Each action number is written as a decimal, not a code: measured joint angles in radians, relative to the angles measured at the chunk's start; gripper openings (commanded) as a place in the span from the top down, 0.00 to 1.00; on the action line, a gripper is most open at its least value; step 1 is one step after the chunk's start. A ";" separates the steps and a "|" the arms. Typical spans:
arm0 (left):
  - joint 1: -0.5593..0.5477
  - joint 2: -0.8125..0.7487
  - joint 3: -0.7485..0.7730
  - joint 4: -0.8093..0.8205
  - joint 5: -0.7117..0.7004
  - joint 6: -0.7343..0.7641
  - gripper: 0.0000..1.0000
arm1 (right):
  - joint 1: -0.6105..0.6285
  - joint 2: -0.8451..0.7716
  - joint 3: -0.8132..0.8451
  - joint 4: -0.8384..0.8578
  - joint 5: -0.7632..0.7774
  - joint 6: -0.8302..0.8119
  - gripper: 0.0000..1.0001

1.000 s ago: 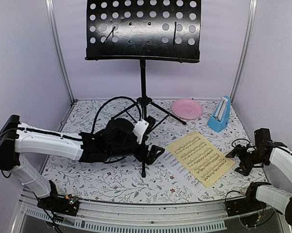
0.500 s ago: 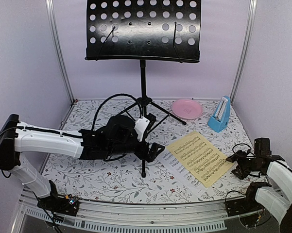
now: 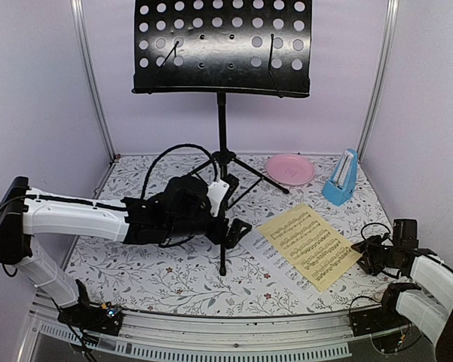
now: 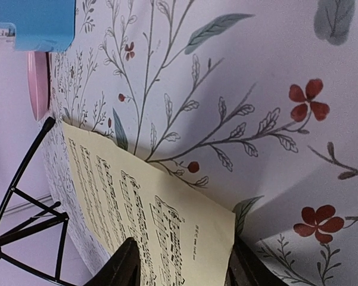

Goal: Set up the instrument practice props

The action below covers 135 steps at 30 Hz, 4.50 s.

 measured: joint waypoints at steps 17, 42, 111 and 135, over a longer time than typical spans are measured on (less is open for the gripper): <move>0.043 0.002 0.074 -0.044 0.054 0.061 0.02 | -0.001 0.018 0.235 -0.072 0.051 -0.064 1.00; 0.051 0.156 0.405 -0.093 0.419 0.277 0.01 | 0.199 0.220 1.095 -0.743 -0.179 -0.938 1.00; 0.094 -0.078 0.270 0.057 0.714 0.168 1.00 | 0.852 0.057 1.269 -0.333 0.069 -0.766 0.01; 0.191 -0.197 0.154 0.260 0.832 -0.192 1.00 | 0.852 -0.048 0.777 -0.080 -0.041 -0.743 0.06</move>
